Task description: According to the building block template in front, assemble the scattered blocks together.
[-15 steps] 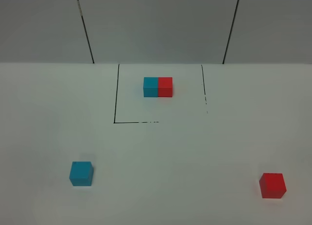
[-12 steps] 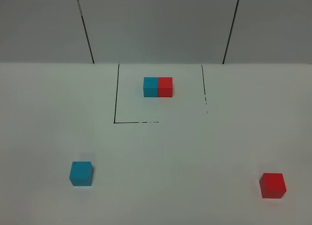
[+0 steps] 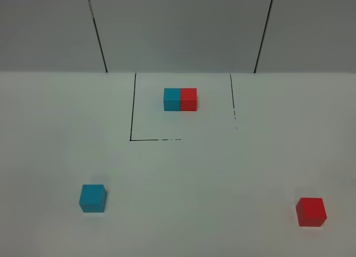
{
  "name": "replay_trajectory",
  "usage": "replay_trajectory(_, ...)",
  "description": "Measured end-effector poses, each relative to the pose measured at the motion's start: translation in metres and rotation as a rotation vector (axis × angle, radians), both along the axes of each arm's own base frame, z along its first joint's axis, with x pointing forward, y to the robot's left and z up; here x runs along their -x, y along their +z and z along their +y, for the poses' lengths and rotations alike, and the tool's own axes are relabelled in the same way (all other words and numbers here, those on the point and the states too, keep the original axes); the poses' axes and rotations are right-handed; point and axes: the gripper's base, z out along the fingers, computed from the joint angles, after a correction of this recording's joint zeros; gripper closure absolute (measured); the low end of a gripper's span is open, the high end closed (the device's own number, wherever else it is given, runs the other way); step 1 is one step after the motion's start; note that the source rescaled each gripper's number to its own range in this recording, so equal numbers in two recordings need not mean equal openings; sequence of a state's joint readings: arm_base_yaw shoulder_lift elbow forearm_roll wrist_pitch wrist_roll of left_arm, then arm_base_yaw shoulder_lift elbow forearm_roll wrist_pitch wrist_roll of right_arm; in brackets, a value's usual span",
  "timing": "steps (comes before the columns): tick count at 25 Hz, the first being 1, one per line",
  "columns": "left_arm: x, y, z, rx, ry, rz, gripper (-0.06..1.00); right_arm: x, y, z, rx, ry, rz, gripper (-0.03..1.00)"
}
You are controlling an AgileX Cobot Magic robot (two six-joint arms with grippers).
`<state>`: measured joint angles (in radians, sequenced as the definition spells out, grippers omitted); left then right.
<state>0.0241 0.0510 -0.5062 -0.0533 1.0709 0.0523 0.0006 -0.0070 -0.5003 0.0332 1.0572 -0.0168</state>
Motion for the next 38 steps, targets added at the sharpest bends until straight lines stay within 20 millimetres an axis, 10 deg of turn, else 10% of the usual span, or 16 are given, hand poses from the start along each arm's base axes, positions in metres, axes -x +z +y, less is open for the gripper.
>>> replay_trajectory(18,-0.012,0.017,-0.006,0.068,-0.036,0.028,0.25,0.0,0.0,0.0,0.0,0.0,0.0,-0.03)
replay_trajectory(31,-0.178,0.025,-0.01,0.12,-0.061,0.619,0.25,0.0,0.0,0.0,0.0,0.0,0.0,-0.03)
replay_trajectory(38,-0.249,-0.012,-0.063,0.092,-0.178,0.772,0.25,0.0,0.0,0.0,0.0,0.0,0.0,-0.03)
